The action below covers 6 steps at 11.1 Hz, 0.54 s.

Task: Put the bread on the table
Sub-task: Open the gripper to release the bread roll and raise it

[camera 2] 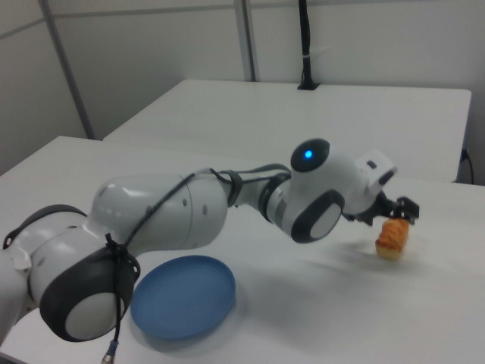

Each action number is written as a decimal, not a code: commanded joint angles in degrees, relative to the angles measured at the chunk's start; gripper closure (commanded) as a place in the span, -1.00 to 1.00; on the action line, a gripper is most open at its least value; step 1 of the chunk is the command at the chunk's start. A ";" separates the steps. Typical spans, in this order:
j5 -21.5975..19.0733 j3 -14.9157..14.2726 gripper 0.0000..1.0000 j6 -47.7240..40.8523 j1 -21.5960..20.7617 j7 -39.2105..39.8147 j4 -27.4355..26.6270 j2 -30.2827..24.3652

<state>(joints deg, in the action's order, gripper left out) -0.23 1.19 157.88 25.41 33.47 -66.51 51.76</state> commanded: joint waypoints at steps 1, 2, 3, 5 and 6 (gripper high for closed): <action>-1.71 0.04 -1.00 -5.00 -1.23 -0.41 -8.01 -10.68; -1.62 0.04 -1.00 -9.39 -1.67 -1.64 -9.85 -14.10; -1.71 0.04 -1.00 -14.39 -1.94 -2.26 -11.78 -17.97; -1.71 0.04 -1.00 -28.60 -2.38 -4.54 -14.34 -25.35; -1.71 0.04 -1.00 -36.86 -3.95 -6.64 -14.70 -28.35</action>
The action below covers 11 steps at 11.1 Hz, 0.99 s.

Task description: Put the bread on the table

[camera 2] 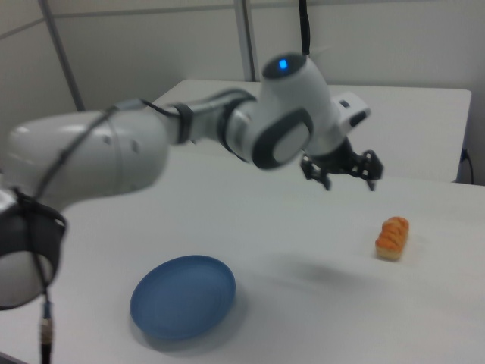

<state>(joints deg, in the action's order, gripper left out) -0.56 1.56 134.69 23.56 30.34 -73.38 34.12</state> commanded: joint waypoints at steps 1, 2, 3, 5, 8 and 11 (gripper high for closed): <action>-1.37 -0.33 -1.00 -19.49 -2.90 -7.10 -7.84 -13.26; -1.37 -0.33 -1.00 -23.20 -3.78 -11.93 -8.10 -16.16; -1.37 -0.33 -1.00 -27.94 -4.92 -17.11 -8.79 -18.89; -1.28 -0.42 -1.00 -37.26 -7.47 -24.77 -9.94 -24.34; -1.37 -0.86 -1.00 -45.02 -13.08 -30.24 -10.90 -30.41; -1.37 -3.74 -1.00 -45.30 -20.89 -32.19 -15.82 -35.78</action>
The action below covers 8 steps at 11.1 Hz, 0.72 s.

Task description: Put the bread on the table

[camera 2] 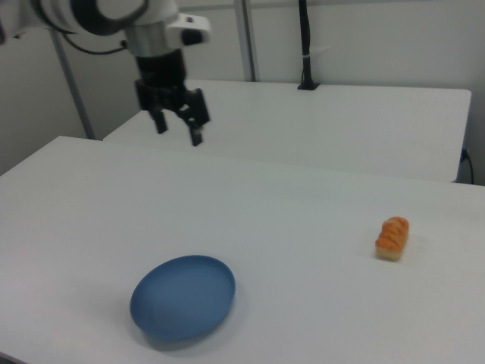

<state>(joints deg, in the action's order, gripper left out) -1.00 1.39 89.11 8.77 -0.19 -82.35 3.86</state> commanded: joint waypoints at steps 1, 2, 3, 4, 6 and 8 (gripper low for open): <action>-0.93 -5.51 -1.00 0.45 -9.79 -1.66 -7.73 -6.39; -0.93 -8.05 -1.00 1.41 -13.39 -1.57 -9.57 -7.45; -0.93 -10.07 -1.00 2.20 -16.56 -1.57 -10.37 -8.24; -1.28 -10.70 -1.00 2.38 -17.90 -1.22 -10.90 -8.25; -2.34 -10.62 -1.00 5.26 -18.00 -0.61 -12.31 -7.90; -2.43 -10.27 -1.00 10.27 -17.91 0.70 -13.02 -7.11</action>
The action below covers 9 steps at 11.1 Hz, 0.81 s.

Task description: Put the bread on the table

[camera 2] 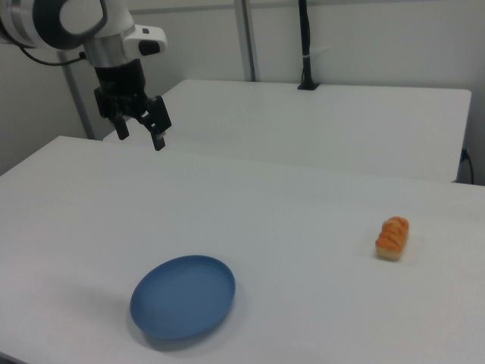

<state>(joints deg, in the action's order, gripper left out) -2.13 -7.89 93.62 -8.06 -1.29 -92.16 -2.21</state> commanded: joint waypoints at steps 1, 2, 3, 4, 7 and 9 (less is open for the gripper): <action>-1.38 -0.99 -1.00 7.78 -1.08 4.00 -3.20 -0.35; -1.39 -0.90 -1.00 8.67 -0.99 5.32 -3.12 0.27; -1.39 -0.90 -1.00 8.68 -0.91 6.73 -3.03 0.36; -1.47 -0.90 -1.00 8.07 -0.56 8.22 -3.12 0.10; -1.47 -0.90 -1.00 7.98 -0.47 8.24 -3.12 -0.08; -1.47 -0.90 -1.00 7.89 -0.47 8.24 -3.12 -0.08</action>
